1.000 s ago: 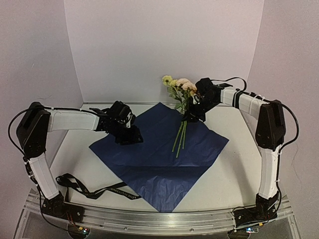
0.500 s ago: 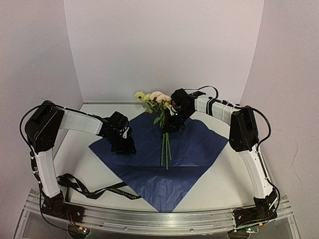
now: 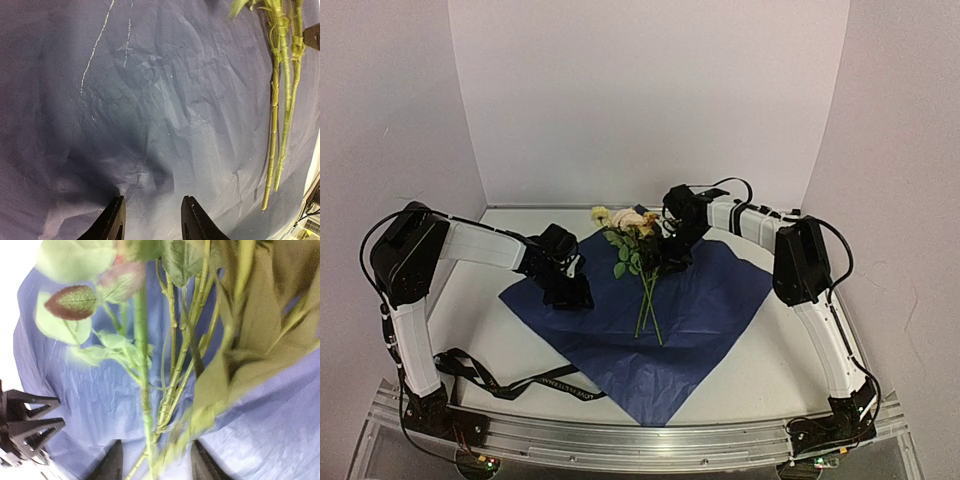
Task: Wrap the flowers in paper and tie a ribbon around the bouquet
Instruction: Place the fake flower on the flattened wrapping paper, then pick up the bottom corner of the flattened wrapping paper from the center of the board.
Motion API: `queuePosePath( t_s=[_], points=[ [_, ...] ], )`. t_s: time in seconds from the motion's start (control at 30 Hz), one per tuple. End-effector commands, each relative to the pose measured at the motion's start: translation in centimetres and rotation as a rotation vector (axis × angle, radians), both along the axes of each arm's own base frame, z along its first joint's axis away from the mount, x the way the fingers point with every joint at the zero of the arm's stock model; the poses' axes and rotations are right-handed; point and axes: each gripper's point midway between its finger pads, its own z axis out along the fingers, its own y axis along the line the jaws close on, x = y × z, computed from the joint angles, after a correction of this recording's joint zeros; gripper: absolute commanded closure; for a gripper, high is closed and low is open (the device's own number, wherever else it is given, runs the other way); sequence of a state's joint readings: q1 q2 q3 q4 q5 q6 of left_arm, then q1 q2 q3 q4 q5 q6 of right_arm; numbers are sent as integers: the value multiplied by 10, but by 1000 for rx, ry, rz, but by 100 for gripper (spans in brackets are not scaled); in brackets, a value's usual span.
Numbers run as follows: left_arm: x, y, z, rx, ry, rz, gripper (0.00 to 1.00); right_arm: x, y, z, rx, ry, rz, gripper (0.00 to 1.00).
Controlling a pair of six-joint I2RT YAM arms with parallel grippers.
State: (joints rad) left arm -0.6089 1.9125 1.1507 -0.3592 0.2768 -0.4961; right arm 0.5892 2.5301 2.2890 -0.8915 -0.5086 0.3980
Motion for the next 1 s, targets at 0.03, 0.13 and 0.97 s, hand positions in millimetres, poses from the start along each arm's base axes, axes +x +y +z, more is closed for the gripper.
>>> queuePosePath(
  t_s=[0.03,0.13,0.97],
  points=[
    [4,3,-1,14,-5,-3,60,-1,-4,48,14,-72,-7,39],
    [6,1,4,4,-16,-5,60,-14,-13,64,2,-71,-18,32],
    [-7,-17,75,-53,-171,-24,55,-270,-129,6,-368,-765,806,20]
  ],
)
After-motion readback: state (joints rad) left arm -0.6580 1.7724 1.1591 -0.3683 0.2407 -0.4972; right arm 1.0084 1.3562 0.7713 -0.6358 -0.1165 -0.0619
